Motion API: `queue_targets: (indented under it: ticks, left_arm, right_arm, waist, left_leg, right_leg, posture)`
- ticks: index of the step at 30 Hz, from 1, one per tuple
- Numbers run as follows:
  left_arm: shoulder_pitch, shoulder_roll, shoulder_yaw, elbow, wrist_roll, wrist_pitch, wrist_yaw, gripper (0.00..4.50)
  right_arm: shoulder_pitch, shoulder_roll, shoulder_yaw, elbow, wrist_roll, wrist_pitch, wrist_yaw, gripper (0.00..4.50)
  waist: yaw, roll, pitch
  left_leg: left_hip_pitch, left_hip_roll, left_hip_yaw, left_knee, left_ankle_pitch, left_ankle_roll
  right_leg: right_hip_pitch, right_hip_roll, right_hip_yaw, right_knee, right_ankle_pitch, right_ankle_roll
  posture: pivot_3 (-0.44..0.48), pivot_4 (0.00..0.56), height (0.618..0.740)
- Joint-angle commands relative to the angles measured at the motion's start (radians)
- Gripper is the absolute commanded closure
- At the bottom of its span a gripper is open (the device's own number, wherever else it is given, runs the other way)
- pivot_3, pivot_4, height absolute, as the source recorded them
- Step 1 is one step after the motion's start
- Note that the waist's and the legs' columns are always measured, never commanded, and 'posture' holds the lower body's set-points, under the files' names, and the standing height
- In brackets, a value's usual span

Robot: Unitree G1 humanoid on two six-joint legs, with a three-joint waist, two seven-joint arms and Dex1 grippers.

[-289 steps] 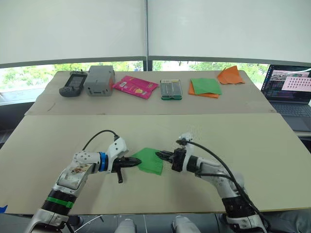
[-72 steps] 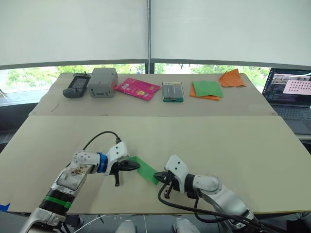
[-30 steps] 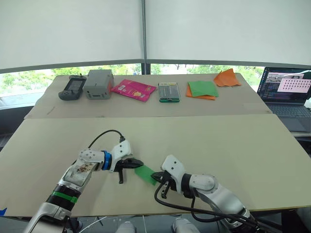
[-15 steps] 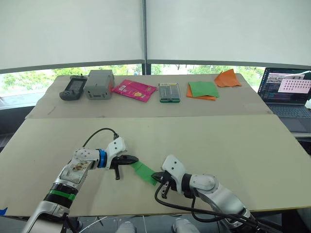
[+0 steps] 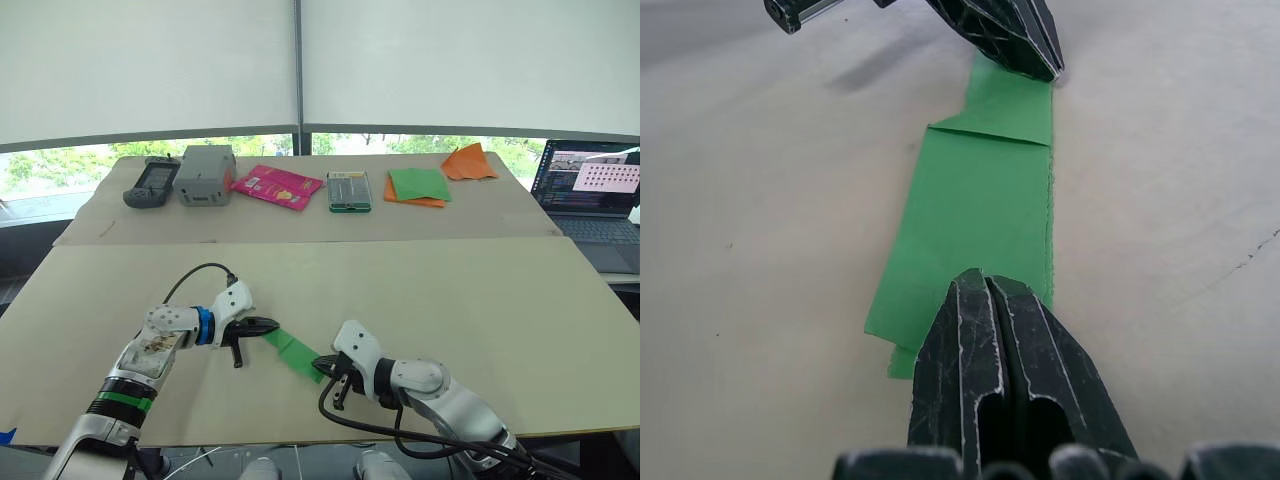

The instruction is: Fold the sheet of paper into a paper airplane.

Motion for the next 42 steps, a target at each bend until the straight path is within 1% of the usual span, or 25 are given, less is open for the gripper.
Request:
queue_targets:
  ticks: [1,5,7,10,13,16,19,22,27,30,34,37,39,42]
  left_arm:
    - [0.026,0.024,-0.017,0.061,0.059,0.019,0.015,4.5]
    - [0.027,0.02,-0.008,0.048,0.049,0.024,0.017,4.5]
    - [0.025,0.012,0.009,0.025,0.023,0.042,0.013,4.5]
    - [0.028,0.004,0.05,-0.04,-0.045,0.083,0.0,4.5]
    - [0.041,0.006,0.135,-0.128,-0.168,0.192,-0.019,4.5]
    - [0.078,0.041,0.192,-0.217,-0.234,0.259,-0.032,4.5]
    - [0.143,0.089,0.235,-0.318,-0.27,0.306,-0.036,4.5]
    - [0.219,0.137,0.286,-0.38,-0.297,0.333,-0.036,4.5]
    - [0.283,0.144,0.308,-0.46,-0.334,0.368,-0.013,4.5]
    - [0.304,0.138,0.305,-0.488,-0.339,0.372,0.003,4.5]
    - [0.317,0.131,0.3,-0.506,-0.345,0.377,0.025,4.5]
    - [0.312,0.127,0.293,-0.505,-0.346,0.381,0.033,4.5]
    - [0.303,0.124,0.285,-0.496,-0.343,0.379,0.035,4.5]
    - [0.289,0.118,0.27,-0.476,-0.329,0.37,0.04,4.5]
  right_arm:
    - [0.034,-0.032,0.011,0.059,-0.021,0.077,-0.007,4.48]
    - [0.034,-0.033,0.011,0.058,-0.022,0.078,-0.007,4.48]
    - [0.035,-0.033,0.011,0.057,-0.024,0.073,-0.009,4.48]
    - [0.039,-0.021,-0.003,0.035,-0.012,0.008,-0.001,4.48]
    - [0.032,-0.023,-0.01,-0.002,-0.018,-0.009,-0.001,4.48]
    - [0.03,-0.024,-0.037,-0.035,-0.007,-0.01,-0.003,4.48]
    - [0.023,-0.027,-0.065,-0.076,0.008,-0.004,-0.001,4.48]
    - [0.022,-0.036,-0.096,-0.134,0.03,-0.006,0.006,4.48]
    - [0.03,-0.05,-0.164,-0.227,0.067,0.02,0.001,4.48]
    - [0.055,-0.056,-0.203,-0.265,0.091,0.009,0.002,3.63]
    - [0.11,-0.079,-0.24,-0.348,0.091,-0.101,0.015,2.27]
    - [0.16,-0.129,-0.207,-0.39,0.103,-0.175,0.083,1.22]
    - [0.162,-0.146,-0.169,-0.372,0.083,-0.221,0.11,1.22]
    - [0.135,-0.168,-0.11,-0.321,0.001,-0.309,0.121,1.22]
  waist:
    - [0.0,0.0,0.0]
    - [0.0,0.0,0.0]
    - [0.0,0.0,0.0]
    - [0.0,0.001,0.001]
    - [0.0,-0.002,0.004]
    - [0.002,-0.004,0.007]
    - [0.002,-0.003,0.009]
    - [0.002,-0.001,0.012]
    - [0.007,-0.001,0.017]
    - [0.01,-0.001,0.019]
    - [0.011,-0.002,0.019]
    - [0.01,-0.002,0.02]
    - [0.008,-0.002,0.02]
    - [0.006,-0.003,0.02]
  left_leg:
    - [0.0,0.0,0.0,0.0,0.0,0.0]
    - [0.0,0.0,0.0,0.0,0.0,0.0]
    - [0.0,0.0,0.0,0.0,0.0,0.0]
    - [0.0,0.0,0.0,0.0,0.0,0.0]
    - [-0.002,0.0,0.0,-0.001,0.0,0.0]
    - [-0.005,0.0,0.0,-0.001,0.001,0.002]
    - [-0.006,0.0,0.0,-0.001,0.002,0.003]
    - [-0.007,0.0,0.0,-0.001,0.001,0.002]
    - [-0.013,0.0,0.0,-0.001,0.001,0.002]
    - [-0.013,0.0,0.0,-0.001,0.001,0.002]
    - [-0.013,0.0,0.001,-0.001,0.001,0.002]
    - [-0.013,0.0,0.001,-0.001,0.001,0.001]
    - [-0.012,0.0,0.001,-0.001,0.0,0.0]
    - [-0.012,0.0,0.001,-0.001,0.0,0.0]
  right_leg:
    - [0.0,0.0,0.0,0.0,0.0,0.0]
    - [0.0,0.0,0.0,0.0,0.0,0.0]
    - [0.0,0.0,0.0,0.0,0.0,0.0]
    - [0.0,0.0,0.0,0.0,0.0,0.0]
    - [-0.002,0.0,0.0,0.0,0.0,0.0]
    - [-0.004,0.0,0.0,0.0,0.0,0.0]
    - [-0.006,0.0,0.0,0.0,0.0,0.0]
    - [-0.007,-0.001,0.0,0.0,0.0,0.0]
    - [-0.013,-0.001,0.0,0.0,0.0,0.0]
    - [-0.013,-0.001,0.0,-0.001,0.0,0.0]
    - [-0.013,-0.001,0.0,-0.001,0.0,0.0]
    - [-0.014,-0.001,0.0,-0.001,0.0,0.0]
    - [-0.013,-0.001,0.0,-0.001,0.0,0.0]
    - [-0.014,-0.001,0.0,-0.001,0.0,0.0]
  posture:
    - [0.0,0.15,0.74]
    - [0.0,0.15,0.74]
    - [0.0,0.15,0.74]
    - [0.0,0.15,0.74]
    - [0.0,0.15,0.74]
    - [0.0,0.15,0.74]
    - [0.0,0.15,0.74]
    - [0.0,0.15,0.74]
    - [0.0,0.15,0.74]
    - [0.0,0.15,0.74]
    - [0.0,0.15,0.74]
    - [0.0,0.15,0.74]
    - [0.0,0.15,0.74]
    - [0.0,0.15,0.74]
